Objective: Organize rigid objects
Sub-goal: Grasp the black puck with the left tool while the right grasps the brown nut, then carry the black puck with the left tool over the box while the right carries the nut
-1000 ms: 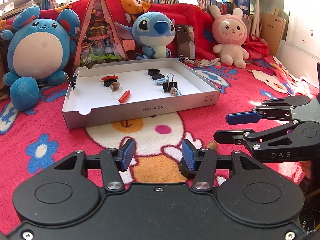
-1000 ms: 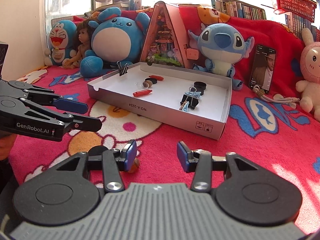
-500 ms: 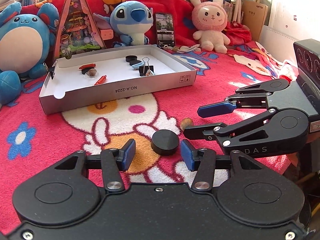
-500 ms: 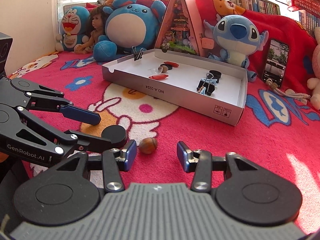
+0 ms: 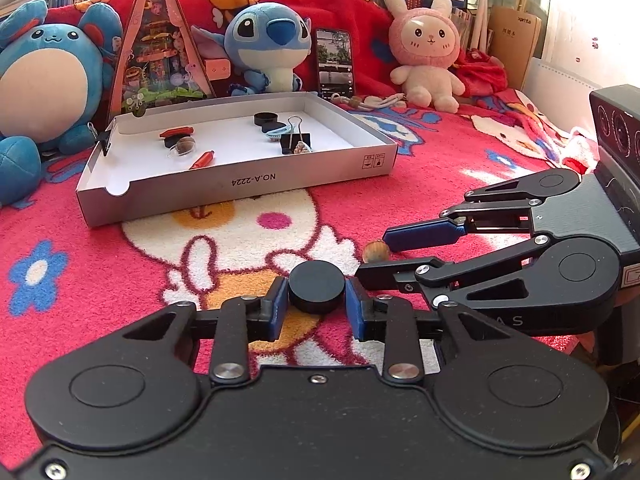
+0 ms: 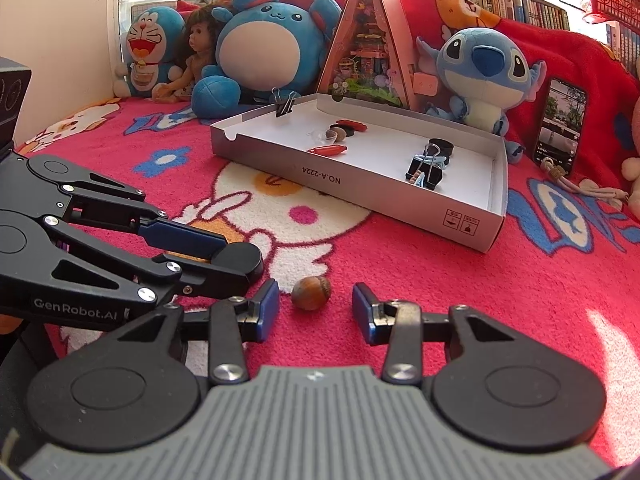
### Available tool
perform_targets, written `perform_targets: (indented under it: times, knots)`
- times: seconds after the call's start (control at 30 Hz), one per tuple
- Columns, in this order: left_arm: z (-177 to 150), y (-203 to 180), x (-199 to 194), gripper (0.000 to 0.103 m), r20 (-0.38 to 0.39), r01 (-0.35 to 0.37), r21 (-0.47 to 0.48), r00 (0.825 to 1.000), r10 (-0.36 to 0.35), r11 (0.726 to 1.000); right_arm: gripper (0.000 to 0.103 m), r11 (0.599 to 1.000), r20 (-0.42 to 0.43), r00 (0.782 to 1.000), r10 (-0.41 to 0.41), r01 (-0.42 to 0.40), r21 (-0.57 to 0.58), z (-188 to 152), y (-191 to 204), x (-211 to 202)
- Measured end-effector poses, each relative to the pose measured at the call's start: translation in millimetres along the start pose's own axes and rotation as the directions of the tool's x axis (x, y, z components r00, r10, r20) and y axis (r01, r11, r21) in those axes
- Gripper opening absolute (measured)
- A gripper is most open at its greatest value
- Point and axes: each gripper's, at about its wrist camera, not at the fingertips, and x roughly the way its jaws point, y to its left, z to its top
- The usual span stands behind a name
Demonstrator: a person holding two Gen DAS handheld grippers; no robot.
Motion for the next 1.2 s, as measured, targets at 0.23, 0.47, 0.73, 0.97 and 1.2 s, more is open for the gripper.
perform_targets:
  times: [0.23, 0.47, 0.73, 0.97, 1.2]
  knots:
    - [-0.1, 0.5, -0.8, 0.030, 0.004, -0.010, -0.010, 1.000, 0.010, 1.000, 0.025, 1.000, 0.009, 1.000, -0.004, 0.004, -0.009, 0.5, 5.5, -0.6]
    - [3.5, 3.9, -2.2, 0.030, 0.010, -0.037, -0.037, 0.999, 0.037, 0.999, 0.025, 1.000, 0.027, 0.999, -0.022, 0.022, 0.015, 3.7, 4.3, -3.4]
    - [24.7, 14.2, -5.8, 0.030, 0.051, -0.079, -0.064, 0.995, 0.083, 0.995, 0.025, 0.992, 0.038, 0.993, -0.113, 0.110, 0.068, 17.8, -1.8, -7.0]
    - [61.2, 30.8, -0.1, 0.030, 0.074, -0.133, -0.114, 0.987, 0.142, 0.985, 0.025, 0.967, 0.041, 0.979, -0.201, 0.191, 0.168, 42.0, -16.8, -5.1]
    - [92.7, 51.3, 26.9, 0.030, 0.032, -0.201, -0.197, 0.977, 0.211, 0.960, 0.025, 0.931, 0.022, 0.957, -0.289, 0.276, 0.239, 68.6, -33.1, 14.1]
